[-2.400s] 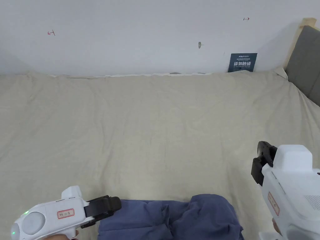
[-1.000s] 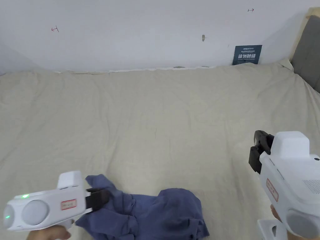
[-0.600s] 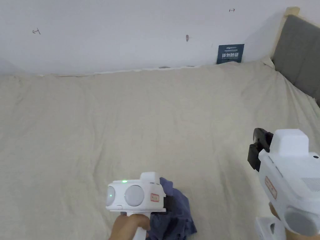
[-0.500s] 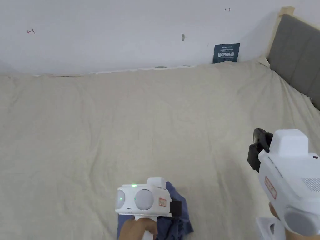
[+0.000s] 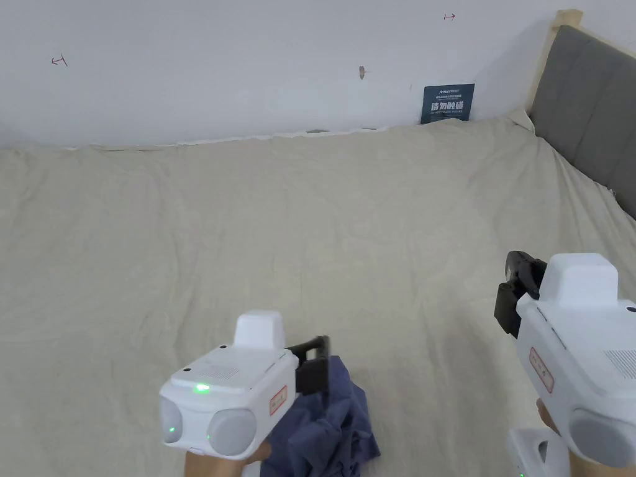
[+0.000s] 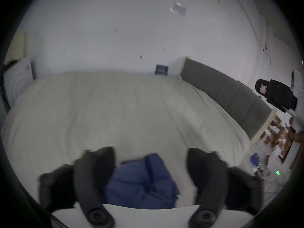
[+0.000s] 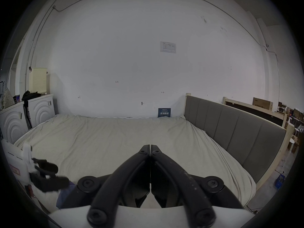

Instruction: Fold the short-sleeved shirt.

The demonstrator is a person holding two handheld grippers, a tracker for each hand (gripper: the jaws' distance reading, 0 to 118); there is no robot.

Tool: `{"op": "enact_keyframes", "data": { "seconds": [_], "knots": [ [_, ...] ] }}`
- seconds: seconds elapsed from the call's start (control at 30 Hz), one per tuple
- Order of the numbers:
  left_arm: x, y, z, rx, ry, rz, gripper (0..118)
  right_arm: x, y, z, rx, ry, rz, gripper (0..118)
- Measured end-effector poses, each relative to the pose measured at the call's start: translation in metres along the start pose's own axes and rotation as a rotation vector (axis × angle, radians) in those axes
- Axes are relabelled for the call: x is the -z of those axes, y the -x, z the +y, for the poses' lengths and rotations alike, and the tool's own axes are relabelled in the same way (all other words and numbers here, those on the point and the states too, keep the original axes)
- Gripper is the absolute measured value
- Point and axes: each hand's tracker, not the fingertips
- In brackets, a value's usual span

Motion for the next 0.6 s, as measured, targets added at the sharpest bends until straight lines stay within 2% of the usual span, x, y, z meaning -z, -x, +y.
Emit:
{"op": "enact_keyframes", "data": {
  "seconds": [0.07,0.1,0.2,0.3,0.6],
  "knots": [
    [-0.001,0.008,-0.005,0.028,0.008,0.051,23,0.001,0.001,0.001,-0.001,-0.001,0.004,2],
    [0.001,0.013,-0.01,0.026,0.02,0.045,3,0.001,0.002,0.001,0.001,-0.002,0.007,2],
    [0.013,0.023,-0.026,0.001,0.075,0.041,0,0.0,0.003,0.0,0.003,-0.004,0.011,2],
    [0.034,0.019,-0.051,0.034,0.163,0.059,0,0.0,0.004,0.0,0.006,0.0,0.015,2],
    [0.076,-0.052,-0.091,0.079,0.257,-0.048,0,0.0,-0.009,-0.005,0.011,0.017,-0.01,2]
  ]
}}
